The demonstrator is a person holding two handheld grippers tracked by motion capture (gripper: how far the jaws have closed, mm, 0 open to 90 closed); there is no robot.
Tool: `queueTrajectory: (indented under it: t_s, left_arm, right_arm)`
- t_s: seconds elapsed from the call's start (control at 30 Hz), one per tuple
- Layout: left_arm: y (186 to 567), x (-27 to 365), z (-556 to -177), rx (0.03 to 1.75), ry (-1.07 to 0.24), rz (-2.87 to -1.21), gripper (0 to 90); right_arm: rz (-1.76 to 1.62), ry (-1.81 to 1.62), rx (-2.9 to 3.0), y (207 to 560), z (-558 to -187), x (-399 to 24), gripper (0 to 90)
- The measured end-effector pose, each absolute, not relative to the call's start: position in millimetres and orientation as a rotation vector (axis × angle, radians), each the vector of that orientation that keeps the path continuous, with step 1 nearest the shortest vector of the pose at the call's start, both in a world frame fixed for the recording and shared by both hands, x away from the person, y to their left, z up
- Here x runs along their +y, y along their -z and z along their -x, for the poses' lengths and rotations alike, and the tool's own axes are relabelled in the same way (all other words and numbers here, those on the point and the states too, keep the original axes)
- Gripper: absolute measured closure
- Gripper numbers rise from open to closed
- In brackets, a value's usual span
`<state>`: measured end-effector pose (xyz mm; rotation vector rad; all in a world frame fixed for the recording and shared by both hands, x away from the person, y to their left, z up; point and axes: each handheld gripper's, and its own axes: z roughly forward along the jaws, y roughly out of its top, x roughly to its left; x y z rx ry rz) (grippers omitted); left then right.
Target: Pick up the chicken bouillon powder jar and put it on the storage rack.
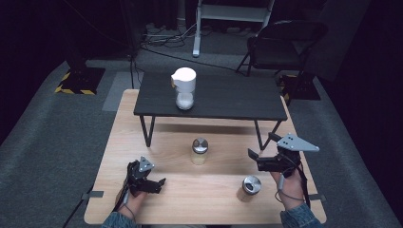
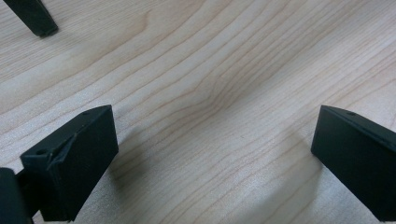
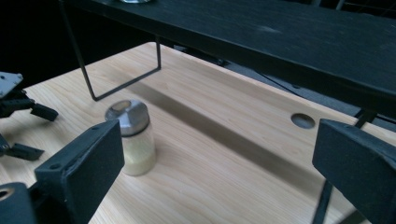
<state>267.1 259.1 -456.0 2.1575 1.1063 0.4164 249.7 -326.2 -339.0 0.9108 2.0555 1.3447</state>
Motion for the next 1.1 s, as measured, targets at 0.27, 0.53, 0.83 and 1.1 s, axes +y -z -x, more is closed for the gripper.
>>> queueTrajectory:
  t_s: [0.27,0.53,0.83,1.1]
  left_arm:
    - [455.9,260.5,-267.9,1.096,-0.412,-2.163,0.5]
    - [455.9,260.5,-267.9,1.095,-0.412,-2.163,0.5]
    - [455.9,260.5,-267.9,1.096,-0.412,-2.163,0.5]
    - [455.9,260.5,-267.9,1.095,-0.412,-2.163,0.5]
  right_arm:
    - [-0.888,-1.354,2.063,331.8,-252.9,-300.1,1.9]
    - [-0.853,-1.35,2.076,326.4,-255.9,-272.5,1.9]
    - [-0.853,-1.339,2.08,333.3,-262.8,-240.7,1.7]
    - [-0.835,-1.333,2.063,342.2,-265.4,-213.5,1.7]
